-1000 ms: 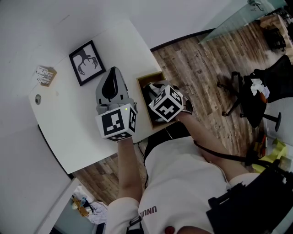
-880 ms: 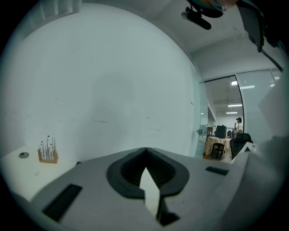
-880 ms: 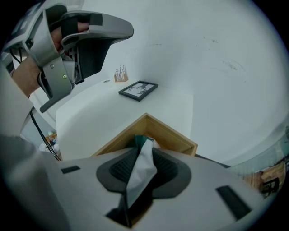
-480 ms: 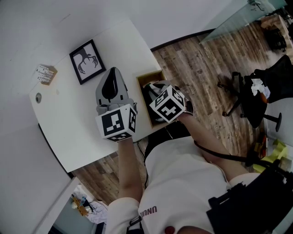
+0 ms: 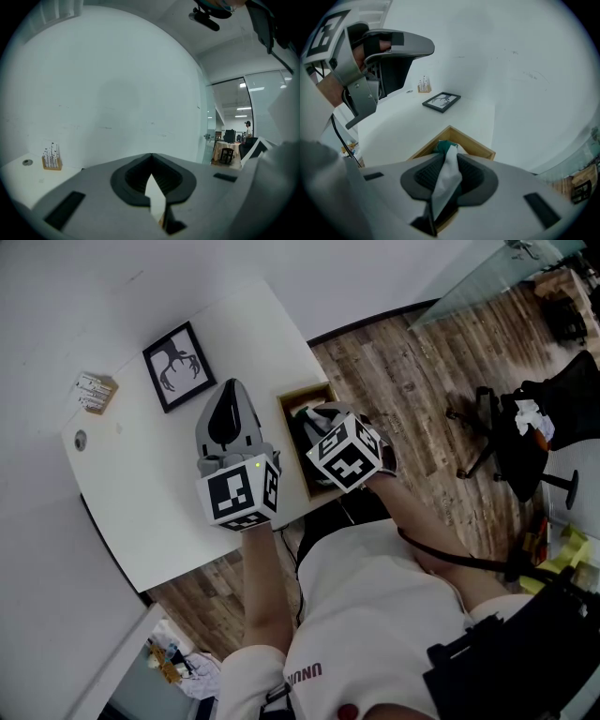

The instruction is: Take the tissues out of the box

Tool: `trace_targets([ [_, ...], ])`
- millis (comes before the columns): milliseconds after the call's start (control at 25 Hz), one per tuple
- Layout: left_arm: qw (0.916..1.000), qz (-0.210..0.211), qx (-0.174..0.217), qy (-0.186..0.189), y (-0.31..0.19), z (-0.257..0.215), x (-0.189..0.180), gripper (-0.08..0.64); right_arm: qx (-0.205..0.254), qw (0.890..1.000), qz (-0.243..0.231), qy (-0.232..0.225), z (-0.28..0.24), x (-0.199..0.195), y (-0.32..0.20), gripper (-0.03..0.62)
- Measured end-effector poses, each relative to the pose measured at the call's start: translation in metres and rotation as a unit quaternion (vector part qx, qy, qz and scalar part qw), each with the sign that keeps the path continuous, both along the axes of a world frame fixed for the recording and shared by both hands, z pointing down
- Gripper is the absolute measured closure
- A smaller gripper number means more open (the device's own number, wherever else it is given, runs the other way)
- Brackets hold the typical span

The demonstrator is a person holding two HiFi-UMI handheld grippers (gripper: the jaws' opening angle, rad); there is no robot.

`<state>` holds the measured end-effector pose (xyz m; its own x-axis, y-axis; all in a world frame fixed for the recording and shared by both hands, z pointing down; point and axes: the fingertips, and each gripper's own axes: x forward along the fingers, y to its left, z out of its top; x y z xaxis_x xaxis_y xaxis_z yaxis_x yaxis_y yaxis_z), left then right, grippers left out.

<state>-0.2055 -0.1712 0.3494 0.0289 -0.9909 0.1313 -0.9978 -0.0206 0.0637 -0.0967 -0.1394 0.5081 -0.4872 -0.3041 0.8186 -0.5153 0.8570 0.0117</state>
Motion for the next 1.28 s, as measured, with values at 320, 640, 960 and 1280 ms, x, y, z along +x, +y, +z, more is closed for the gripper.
trace_targets([
  [320, 1.0, -0.004, 0.0, 0.001, 0.003, 0.0, 0.0, 0.548, 0.012, 1.0, 0.002, -0.009, -0.009, 0.0, -0.002, 0.498],
  [640, 1.0, -0.003, 0.001, 0.003, 0.004, 0.0, 0.002, 0.548, 0.022, 1.0, 0.004, -0.016, -0.017, 0.0, -0.004, 0.5],
  [960, 1.0, -0.001, 0.001, 0.002, 0.005, 0.001, 0.003, 0.548, 0.029, 0.999, 0.005, -0.022, -0.024, -0.001, -0.006, 0.502],
  [1280, 1.0, -0.003, 0.0, 0.0, 0.006, -0.001, 0.005, 0.548, 0.034, 0.999, 0.003, -0.029, -0.032, 0.0, -0.005, 0.503],
])
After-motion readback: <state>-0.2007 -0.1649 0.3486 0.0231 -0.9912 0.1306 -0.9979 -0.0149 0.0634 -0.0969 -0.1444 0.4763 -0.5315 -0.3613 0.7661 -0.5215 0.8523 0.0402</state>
